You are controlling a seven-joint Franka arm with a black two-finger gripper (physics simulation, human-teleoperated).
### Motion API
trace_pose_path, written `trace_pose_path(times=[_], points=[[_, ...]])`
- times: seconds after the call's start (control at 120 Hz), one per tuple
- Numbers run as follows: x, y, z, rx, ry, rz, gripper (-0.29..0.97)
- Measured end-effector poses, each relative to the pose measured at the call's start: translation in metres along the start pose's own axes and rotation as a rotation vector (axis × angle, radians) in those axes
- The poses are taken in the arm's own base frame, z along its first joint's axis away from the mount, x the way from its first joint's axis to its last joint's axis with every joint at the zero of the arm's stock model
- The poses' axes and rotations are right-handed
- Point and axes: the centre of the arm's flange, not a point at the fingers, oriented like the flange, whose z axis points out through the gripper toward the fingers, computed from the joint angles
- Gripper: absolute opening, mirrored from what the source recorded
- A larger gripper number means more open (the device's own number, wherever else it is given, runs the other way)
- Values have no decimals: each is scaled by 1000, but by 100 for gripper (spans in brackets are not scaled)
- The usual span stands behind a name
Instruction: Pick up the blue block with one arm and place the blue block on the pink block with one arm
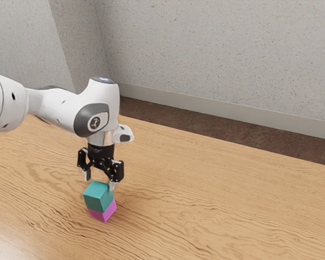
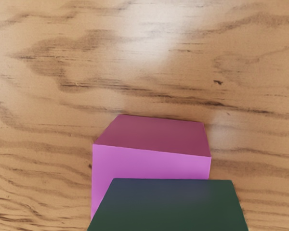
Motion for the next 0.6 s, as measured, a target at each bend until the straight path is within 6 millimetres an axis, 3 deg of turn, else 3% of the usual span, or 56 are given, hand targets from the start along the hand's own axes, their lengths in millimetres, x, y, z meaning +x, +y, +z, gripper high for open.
trace_pose_path(times=[0.125, 0.25, 0.308, 0.367, 0.475, 0.533, 0.6], points=[[13, 9, -54, 5, 97, 34, 66], [11, 12, -105, -3, 171, 80, 67], [11, 10, -145, -14, 234, 100, 67], [8, 8, -198, -17, 307, 114, 67], [-10, 3, -279, -14, 388, 129, 68], [-20, -2, -301, -10, 393, 131, 68], [-26, -8, -310, -4, 377, 134, 68]])
